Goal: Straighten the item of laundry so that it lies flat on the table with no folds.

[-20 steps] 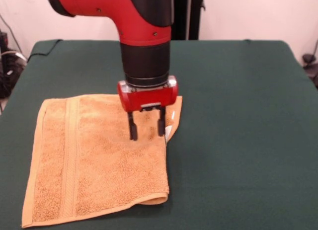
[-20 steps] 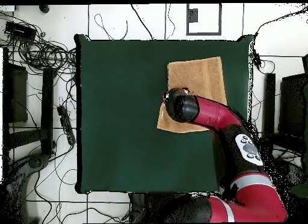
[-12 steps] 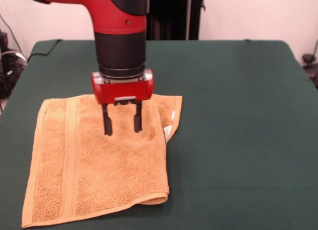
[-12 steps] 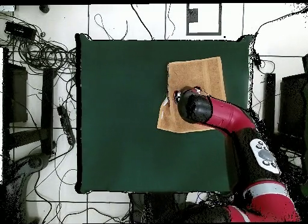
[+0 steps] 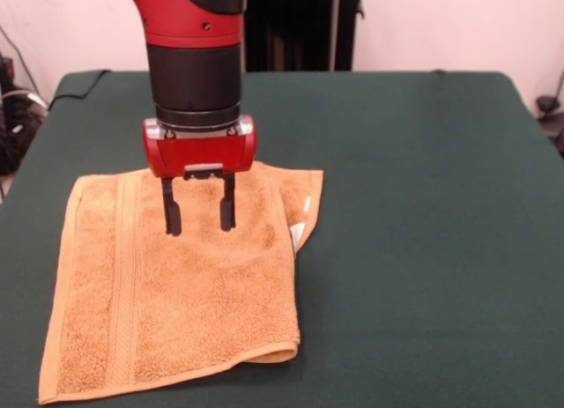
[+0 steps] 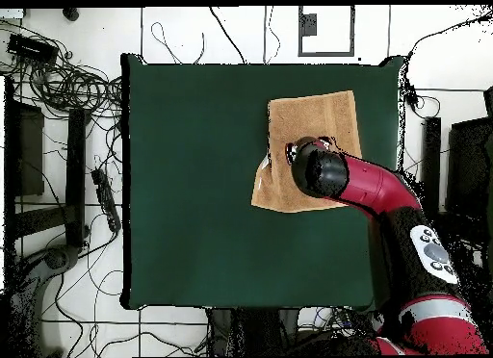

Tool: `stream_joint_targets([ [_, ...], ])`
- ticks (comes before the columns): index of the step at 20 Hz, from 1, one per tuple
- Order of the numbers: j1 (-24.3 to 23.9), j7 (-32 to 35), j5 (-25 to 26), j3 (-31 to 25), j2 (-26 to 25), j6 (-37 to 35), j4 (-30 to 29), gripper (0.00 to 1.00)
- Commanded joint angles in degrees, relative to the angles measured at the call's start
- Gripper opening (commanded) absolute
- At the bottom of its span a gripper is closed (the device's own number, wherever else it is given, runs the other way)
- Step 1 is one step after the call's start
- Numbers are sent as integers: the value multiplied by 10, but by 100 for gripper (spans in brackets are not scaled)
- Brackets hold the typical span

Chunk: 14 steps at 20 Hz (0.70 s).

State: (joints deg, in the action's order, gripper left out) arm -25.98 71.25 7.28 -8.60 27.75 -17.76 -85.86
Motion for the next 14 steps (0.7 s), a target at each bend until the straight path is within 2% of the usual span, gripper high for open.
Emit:
stream_joint_targets([
  [1, 24, 22, 29, -45, -13, -54, -13, 100],
  [4, 29, 25, 23, -38, -24, -75, -2, 100],
  [14, 27, 41, 16, -40, -28, -56, -13, 100],
])
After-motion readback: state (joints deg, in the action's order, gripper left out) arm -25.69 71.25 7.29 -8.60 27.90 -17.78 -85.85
